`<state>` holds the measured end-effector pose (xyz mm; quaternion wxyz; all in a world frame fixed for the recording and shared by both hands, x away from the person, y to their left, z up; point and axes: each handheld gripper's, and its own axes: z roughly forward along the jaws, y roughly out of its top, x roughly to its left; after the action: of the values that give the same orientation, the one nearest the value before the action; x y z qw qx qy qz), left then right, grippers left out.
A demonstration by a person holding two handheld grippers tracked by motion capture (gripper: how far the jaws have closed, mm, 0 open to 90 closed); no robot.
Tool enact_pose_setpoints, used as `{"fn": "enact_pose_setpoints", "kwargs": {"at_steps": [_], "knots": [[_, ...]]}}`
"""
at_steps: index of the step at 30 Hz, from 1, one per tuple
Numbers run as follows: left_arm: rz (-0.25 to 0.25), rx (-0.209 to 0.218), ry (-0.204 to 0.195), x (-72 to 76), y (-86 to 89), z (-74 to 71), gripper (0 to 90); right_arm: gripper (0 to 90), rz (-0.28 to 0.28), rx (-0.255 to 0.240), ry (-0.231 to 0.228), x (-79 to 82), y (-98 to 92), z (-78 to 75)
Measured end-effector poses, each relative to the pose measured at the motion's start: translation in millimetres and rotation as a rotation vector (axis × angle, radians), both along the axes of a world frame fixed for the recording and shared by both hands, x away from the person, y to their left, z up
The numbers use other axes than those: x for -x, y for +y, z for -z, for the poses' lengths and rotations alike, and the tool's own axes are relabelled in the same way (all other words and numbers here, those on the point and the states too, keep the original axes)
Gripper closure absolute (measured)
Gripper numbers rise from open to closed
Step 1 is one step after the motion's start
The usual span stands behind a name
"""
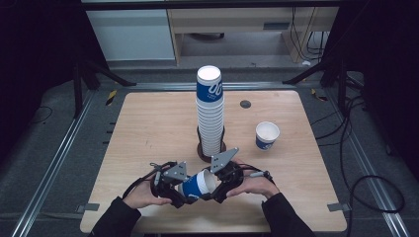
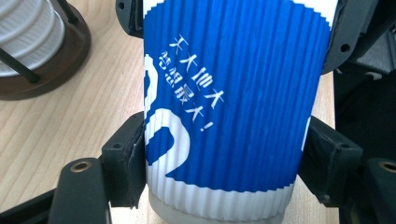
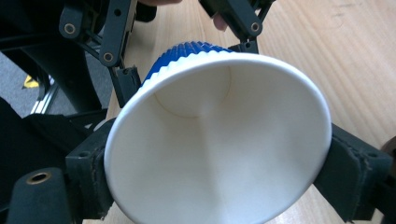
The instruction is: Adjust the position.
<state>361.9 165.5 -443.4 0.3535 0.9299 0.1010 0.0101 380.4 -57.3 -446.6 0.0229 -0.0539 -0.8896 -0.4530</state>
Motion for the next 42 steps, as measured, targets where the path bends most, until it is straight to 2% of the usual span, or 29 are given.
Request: {"fn": "enact_pose_setpoints", "kwargs": {"at_steps": [7,8,9,11,14,18,20,21,22,23,25,30,42], "knots": [[-0.068,0.069,-0.008,-6.3,15.9,-8.3,26.3,8.4,0.082,-0.110,-0.005,-5.4,-16.4,-15.4],[-0.068,0.069,-0.008,-6.3,15.9,-8.3,26.3,8.4,0.082,-0.110,-0.005,-5.4,-16.4,-15.4],[-0.096,0.107,-0.008,-8.2,21.1,-10.8,26.3,8.0,0.117,-0.143,-0.006,-8.0,-22.6,-19.2],[-0.126,0.147,-0.014,-10.2,26.5,-14.0,26.2,8.1,0.154,-0.184,-0.005,-10.7,-28.4,-21.9],[-0.168,0.221,-0.016,-12.0,33.1,-17.4,26.2,8.1,0.187,-0.217,-0.001,-13.5,-34.8,-24.7],[-0.197,0.271,-0.024,-12.8,35.8,-18.4,26.2,8.0,0.193,-0.244,0.007,-13.6,-38.8,-27.7],[-0.198,0.279,-0.019,-12.9,35.5,-18.4,26.2,8.0,0.191,-0.252,0.009,-13.4,-39.0,-28.1],[-0.201,0.298,-0.022,-12.4,34.5,-18.4,26.2,8.0,0.187,-0.259,0.016,-12.7,-38.6,-28.7],[-0.201,0.298,-0.022,-12.4,34.5,-18.4,26.2,8.0,0.186,-0.264,0.018,-12.4,-38.0,-28.7],[-0.191,0.314,-0.011,-11.8,32.7,-17.9,26.2,7.9,0.182,-0.268,0.024,-12.3,-37.2,-28.6],[-0.184,0.324,-0.003,-10.9,30.2,-17.4,26.2,7.9,0.176,-0.284,0.035,-12.1,-35.8,-28.3],[-0.173,0.339,-0.016,-7.2,24.6,-18.4,26.2,7.8,0.164,-0.295,0.058,-11.4,-32.0,-26.6],[-0.139,0.335,-0.021,-0.4,10.8,-15.8,26.3,7.9,0.131,-0.327,0.095,-9.1,-23.2,-24.6]]}}
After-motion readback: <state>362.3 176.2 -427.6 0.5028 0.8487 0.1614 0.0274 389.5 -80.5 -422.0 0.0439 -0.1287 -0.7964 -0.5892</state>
